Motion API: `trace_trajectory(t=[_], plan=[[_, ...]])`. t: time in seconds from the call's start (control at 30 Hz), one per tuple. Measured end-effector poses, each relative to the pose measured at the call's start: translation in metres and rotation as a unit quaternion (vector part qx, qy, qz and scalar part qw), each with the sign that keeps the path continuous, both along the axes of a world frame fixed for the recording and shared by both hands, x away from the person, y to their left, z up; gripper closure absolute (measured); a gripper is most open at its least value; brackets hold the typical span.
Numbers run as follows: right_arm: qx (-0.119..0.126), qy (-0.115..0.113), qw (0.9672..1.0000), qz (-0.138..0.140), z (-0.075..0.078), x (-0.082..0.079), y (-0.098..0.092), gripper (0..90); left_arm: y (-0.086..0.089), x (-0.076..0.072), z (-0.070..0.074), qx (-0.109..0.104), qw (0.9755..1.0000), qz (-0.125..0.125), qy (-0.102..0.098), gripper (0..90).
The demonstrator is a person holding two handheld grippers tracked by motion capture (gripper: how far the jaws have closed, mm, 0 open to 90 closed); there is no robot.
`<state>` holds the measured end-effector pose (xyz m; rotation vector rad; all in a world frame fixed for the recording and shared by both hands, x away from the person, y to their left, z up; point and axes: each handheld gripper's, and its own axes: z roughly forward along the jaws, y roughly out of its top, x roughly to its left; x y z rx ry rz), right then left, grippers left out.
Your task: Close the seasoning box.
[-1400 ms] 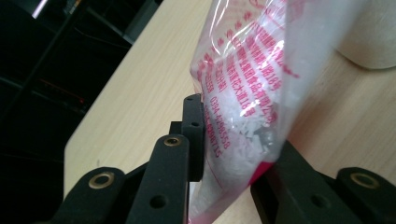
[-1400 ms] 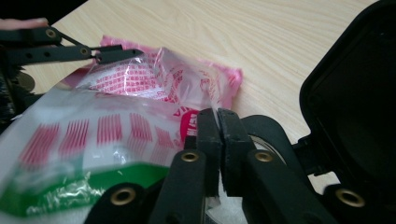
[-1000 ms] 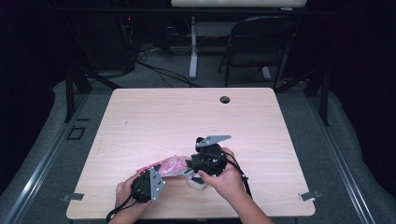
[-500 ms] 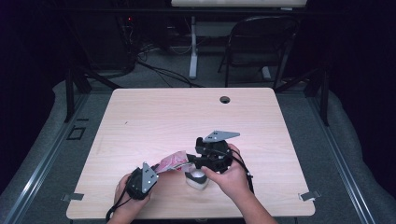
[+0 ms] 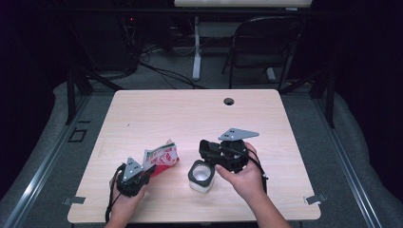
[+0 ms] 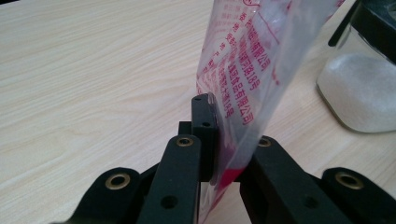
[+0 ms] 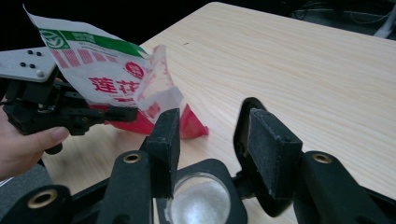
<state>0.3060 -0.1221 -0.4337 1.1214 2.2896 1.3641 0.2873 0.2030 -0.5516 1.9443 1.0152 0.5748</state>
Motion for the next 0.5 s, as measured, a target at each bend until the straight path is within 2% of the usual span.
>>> trace_trajectory(t=[0.13, 0.27, 0.33, 0.5], plan=[[0.002, -0.010, 0.9999, -0.009, 0.001, 0.000, -0.007, 53.3, 0.005, 0.001, 0.002, -0.008, 0.9999, 0.009, -0.003, 87.9], [-0.006, -0.036, 0.9990, -0.026, 0.003, -0.001, -0.015, 50.5, 0.010, 0.001, 0.005, -0.015, 0.9997, 0.020, -0.007, 88.2], [-0.009, -0.036, 0.9987, -0.033, 0.002, 0.000, -0.019, 49.9, 0.013, 0.001, 0.007, -0.012, 0.9996, 0.024, -0.007, 88.3], [-0.014, -0.030, 0.9981, -0.051, -0.005, 0.007, -0.027, 47.6, 0.022, 0.001, 0.010, -0.022, 0.9987, 0.043, -0.015, 88.3]])
